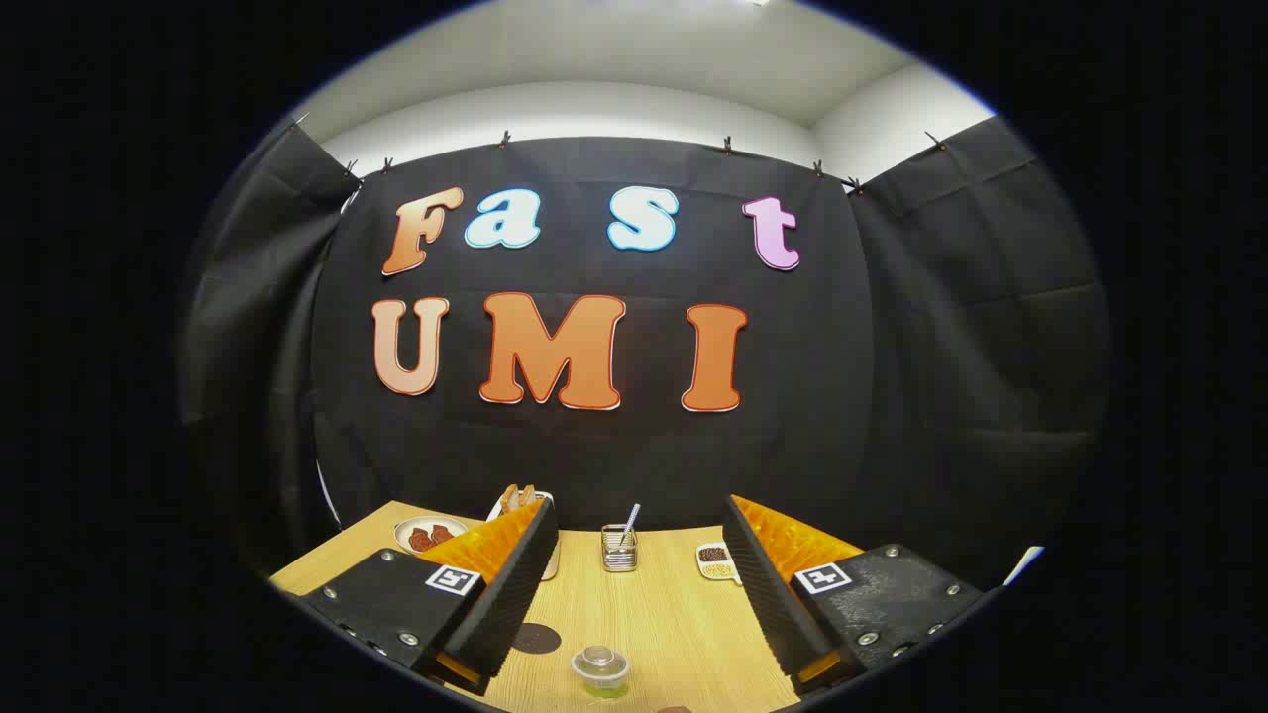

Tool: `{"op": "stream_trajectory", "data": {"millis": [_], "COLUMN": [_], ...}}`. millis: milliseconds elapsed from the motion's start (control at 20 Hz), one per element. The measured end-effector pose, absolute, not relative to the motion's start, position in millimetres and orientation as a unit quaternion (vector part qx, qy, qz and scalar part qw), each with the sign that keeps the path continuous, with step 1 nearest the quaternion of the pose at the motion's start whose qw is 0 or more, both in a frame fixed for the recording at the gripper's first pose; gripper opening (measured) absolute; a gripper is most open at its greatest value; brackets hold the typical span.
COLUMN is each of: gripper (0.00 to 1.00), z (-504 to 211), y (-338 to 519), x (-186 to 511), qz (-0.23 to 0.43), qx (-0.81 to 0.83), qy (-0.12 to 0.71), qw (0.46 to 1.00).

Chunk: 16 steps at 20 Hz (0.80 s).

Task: Take the bottle from table, then pour the juice into the cup, finally place the bottle on the coaster

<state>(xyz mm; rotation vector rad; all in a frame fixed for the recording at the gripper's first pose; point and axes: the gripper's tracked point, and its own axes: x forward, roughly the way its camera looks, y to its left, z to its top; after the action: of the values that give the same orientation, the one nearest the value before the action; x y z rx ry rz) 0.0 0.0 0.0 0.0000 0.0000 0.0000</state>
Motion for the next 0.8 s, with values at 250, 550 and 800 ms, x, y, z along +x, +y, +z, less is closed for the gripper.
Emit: {"op": "stream_trajectory", "data": {"millis": [250, 550, 800], "gripper": [0.99, 0.99, 0.99], "z": [-3.4, -4.6, -3.6], "y": [0.6, -2.1, -6.4], "x": [2.0, 1.2, -2.1], "qz": [0.004, 0.005, 0.002], "qx": [0.005, 0.005, 0.004], "qy": [0.006, 0.009, 0.007], "qw": [1.0, 1.0, 1.0]}}
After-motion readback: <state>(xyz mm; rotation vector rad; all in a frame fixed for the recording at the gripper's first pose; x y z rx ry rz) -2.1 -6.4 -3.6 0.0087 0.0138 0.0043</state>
